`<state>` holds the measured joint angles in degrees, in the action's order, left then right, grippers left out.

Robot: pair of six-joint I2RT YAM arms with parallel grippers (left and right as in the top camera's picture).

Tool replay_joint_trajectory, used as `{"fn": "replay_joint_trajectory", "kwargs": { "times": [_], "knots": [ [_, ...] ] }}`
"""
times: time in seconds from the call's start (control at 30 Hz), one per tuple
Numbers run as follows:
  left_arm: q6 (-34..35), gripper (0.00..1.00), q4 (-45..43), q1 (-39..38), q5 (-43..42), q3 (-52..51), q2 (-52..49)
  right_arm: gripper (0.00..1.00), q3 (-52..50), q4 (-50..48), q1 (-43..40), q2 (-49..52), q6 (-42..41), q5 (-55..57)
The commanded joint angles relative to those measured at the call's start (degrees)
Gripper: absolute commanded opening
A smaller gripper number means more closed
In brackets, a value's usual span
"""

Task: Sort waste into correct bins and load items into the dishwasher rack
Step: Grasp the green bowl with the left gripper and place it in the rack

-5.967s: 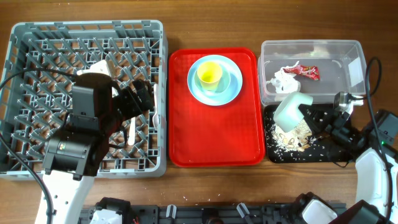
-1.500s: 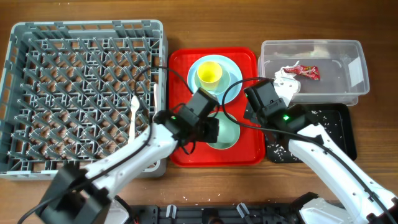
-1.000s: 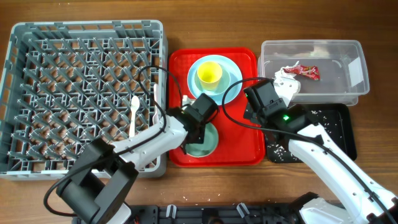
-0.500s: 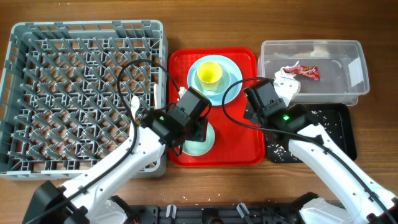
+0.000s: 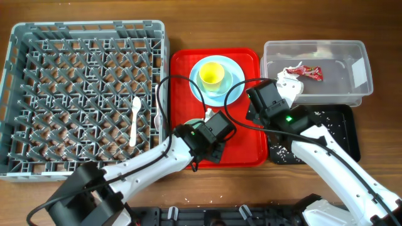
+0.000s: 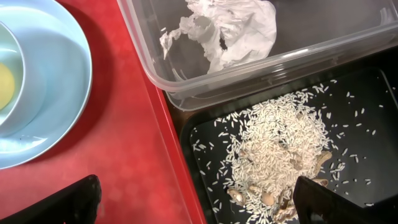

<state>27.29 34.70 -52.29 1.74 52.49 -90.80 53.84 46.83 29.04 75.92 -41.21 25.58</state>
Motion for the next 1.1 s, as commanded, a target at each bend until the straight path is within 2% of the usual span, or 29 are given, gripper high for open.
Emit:
{"fn": "replay_joint_trajectory", "kwargs": {
  "times": [0.0,0.17,0.2,0.37,0.47,0.6,0.8,0.93,1.07],
  "knots": [
    [0.42,0.32,-0.26,-0.37,3.10,-0.44,-2.21,1.00,0.57,-0.13,-0.24,0.39,-0.92,0.90],
    [0.44,0.06,-0.22,-0.37,3.08,-0.44,-3.85,1.00,0.57,-0.13,-0.24,0.39,-0.92,0.92],
    [0.44,0.04,-0.22,-0.37,3.08,-0.44,-3.91,1.00,0.57,-0.13,-0.24,0.39,-0.92,0.92],
    [0.66,0.04,-0.44,-0.22,3.06,0.00,-3.02,1.00,0.57,-0.13,-0.24,0.39,-0.94,0.90],
    [3.72,0.04,1.20,0.85,2.58,2.45,-0.59,1.00,0.57,-0.13,-0.24,0.39,-0.92,0.92],
    [3.63,0.04,4.48,4.17,-2.03,7.76,4.39,1.00,0.57,-0.13,-0.24,0.39,-0.92,0.92],
    [2.12,0.04,9.33,16.74,-18.25,16.15,11.89,1.00,0.57,-0.13,-0.24,0.39,-0.92,0.92],
    [-2.93,0.04,8.94,31.63,-35.54,19.41,12.98,1.00,0.57,-0.13,-0.24,0.39,-0.94,0.92],
    [-3.10,0.04,5.03,44.15,-49.88,19.43,11.39,1.00,0.57,-0.13,-0.24,0.39,-0.96,0.90]
  ]
}}
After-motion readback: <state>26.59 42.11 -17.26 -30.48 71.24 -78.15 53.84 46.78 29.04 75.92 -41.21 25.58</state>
